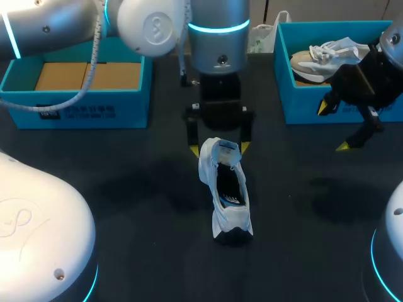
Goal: Take the shoe out of the shoebox, open the shoe tongue, remove and reinsert the insole, then place the shoe into the shoebox
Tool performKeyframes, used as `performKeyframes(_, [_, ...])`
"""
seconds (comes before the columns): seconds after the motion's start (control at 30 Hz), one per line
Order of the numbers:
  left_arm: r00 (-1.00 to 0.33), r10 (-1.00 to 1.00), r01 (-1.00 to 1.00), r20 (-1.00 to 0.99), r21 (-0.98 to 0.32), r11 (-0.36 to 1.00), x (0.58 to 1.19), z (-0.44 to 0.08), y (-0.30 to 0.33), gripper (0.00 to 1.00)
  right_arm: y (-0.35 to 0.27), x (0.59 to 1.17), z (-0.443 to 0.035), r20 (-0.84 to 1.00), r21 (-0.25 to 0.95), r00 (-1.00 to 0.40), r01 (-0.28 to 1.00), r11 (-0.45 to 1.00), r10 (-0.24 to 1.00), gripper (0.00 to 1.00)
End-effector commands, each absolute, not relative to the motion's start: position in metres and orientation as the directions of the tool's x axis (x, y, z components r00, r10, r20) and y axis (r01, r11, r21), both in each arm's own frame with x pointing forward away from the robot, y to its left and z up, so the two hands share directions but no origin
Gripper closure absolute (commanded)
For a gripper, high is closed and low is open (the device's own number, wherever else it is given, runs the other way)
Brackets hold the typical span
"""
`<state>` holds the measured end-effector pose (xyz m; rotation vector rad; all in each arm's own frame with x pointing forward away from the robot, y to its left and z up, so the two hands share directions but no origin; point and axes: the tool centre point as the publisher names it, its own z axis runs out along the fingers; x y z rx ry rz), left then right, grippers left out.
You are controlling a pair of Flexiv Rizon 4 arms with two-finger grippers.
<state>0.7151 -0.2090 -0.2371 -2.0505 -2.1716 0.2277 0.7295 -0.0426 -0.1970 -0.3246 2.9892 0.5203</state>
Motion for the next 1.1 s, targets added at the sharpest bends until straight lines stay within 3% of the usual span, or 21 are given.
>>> performKeyframes(0.03, [-0.030, 0.999, 0.984, 0.024, -0.176, 0.033, 0.704, -0.245, -0.219, 0.51, -0.042, 0.729, -0.197, -0.126, 0.322, -0.973, -0.222, 0.920, -0.191, 0.00])
performKeyframes(0.07, [-0.029, 0.999, 0.984, 0.022, -0.177, 0.032, 0.703, -0.247, -0.220, 0.65, -0.042, 0.729, -0.197, -0.126, 0.322, -0.973, -0.222, 0.920, -0.191, 0.00])
performKeyframes(0.1, [-0.017, 1.000, 0.986, 0.017, -0.167, 0.020, 0.702, -0.250, -0.222, 1.00, -0.042, 0.729, -0.197, -0.126, 0.322, -0.973, -0.222, 0.920, -0.191, 0.00])
performKeyframes(0.73, [0.040, 0.999, 0.990, 0.005, -0.137, -0.039, 0.700, -0.319, -0.226, 1.00, -0.042, 0.729, -0.197, -0.126, 0.322, -0.973, -0.222, 0.920, -0.191, 0.00])
performKeyframes(1.1, [0.007, 1.000, 0.999, -0.014, -0.034, -0.008, 0.698, -0.346, -0.227, 1.00, -0.042, 0.729, -0.197, -0.126, 0.322, -0.973, -0.222, 0.920, -0.191, 0.00])
